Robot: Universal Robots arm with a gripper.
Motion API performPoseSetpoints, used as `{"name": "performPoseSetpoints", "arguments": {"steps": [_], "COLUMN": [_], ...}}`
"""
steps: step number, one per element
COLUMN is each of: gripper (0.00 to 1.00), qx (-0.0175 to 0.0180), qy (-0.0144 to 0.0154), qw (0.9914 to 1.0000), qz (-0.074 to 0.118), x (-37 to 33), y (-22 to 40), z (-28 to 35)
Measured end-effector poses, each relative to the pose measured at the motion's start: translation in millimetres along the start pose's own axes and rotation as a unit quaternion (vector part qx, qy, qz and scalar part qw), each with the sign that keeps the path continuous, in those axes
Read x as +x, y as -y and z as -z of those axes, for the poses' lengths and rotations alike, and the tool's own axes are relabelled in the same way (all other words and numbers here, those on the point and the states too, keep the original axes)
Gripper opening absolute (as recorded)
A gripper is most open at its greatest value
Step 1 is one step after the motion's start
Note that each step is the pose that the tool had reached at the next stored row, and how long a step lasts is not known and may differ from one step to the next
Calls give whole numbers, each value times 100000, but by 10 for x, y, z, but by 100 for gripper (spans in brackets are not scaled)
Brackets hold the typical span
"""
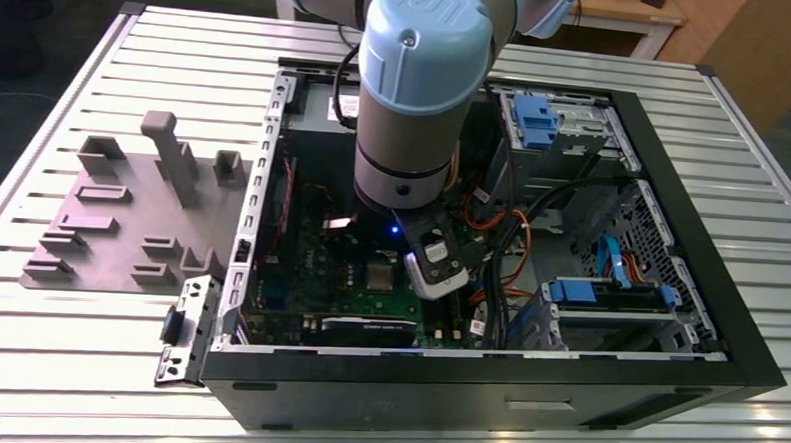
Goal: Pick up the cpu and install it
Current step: 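Place the cpu into insertion slot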
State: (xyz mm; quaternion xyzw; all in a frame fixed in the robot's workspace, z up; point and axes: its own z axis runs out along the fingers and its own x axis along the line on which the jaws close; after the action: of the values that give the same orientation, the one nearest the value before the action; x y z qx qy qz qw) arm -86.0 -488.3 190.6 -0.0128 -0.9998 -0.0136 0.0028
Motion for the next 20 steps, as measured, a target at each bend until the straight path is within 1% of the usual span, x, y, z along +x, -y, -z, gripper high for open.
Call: {"name": "performPoseSetpoints", "arguments": {"steps": [10, 11, 12, 13, 15, 16, 20], "gripper": [47, 53, 53, 53, 53, 53, 53], "qx": [-7, -6, -6, -31, -292, -344, -366], "qy": [0, 2, 2, -8, -14, -6, -12], "qw": [100000, 100000, 100000, 100000, 100000, 99999, 99999], "qz": [-6, -6, -8, -9, -10, -11, -7], "x": [0, 0, 0, 0, 1, 1, 0], "y": [-1, -1, -1, 0, -1, -1, -2], "z": [-1, 0, 0, 3, 18, 25, 49]}}
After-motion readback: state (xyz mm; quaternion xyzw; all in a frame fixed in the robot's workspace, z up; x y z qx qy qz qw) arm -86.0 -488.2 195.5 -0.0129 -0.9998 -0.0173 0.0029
